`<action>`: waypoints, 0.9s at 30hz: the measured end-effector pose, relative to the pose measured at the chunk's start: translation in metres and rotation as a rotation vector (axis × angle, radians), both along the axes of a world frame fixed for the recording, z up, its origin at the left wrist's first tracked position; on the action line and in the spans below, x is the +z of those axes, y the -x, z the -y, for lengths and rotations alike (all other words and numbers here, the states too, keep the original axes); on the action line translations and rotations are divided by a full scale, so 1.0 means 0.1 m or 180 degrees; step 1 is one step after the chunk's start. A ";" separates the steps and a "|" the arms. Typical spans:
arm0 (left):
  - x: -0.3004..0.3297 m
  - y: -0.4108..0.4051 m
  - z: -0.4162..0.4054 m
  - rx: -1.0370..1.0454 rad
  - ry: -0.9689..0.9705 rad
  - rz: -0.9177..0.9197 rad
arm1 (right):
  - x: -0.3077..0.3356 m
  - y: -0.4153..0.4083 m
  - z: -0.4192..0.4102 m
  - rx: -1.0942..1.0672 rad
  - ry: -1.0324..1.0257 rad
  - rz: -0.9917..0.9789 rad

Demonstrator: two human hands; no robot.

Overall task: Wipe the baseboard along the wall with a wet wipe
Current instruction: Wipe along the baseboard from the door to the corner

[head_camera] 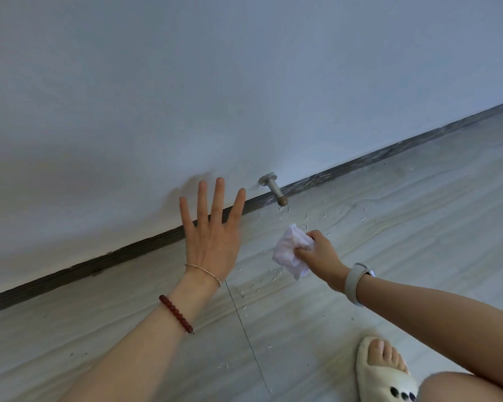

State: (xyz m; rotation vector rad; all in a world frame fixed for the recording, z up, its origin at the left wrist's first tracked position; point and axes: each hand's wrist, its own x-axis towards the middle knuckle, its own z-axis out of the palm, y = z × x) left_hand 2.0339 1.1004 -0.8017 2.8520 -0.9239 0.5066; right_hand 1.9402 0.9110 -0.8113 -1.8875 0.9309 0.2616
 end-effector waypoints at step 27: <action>-0.16 -0.21 1.10 0.0690 -0.0416 0.0505 | -0.60 -0.95 0.58 -0.0192 -0.2181 -0.0147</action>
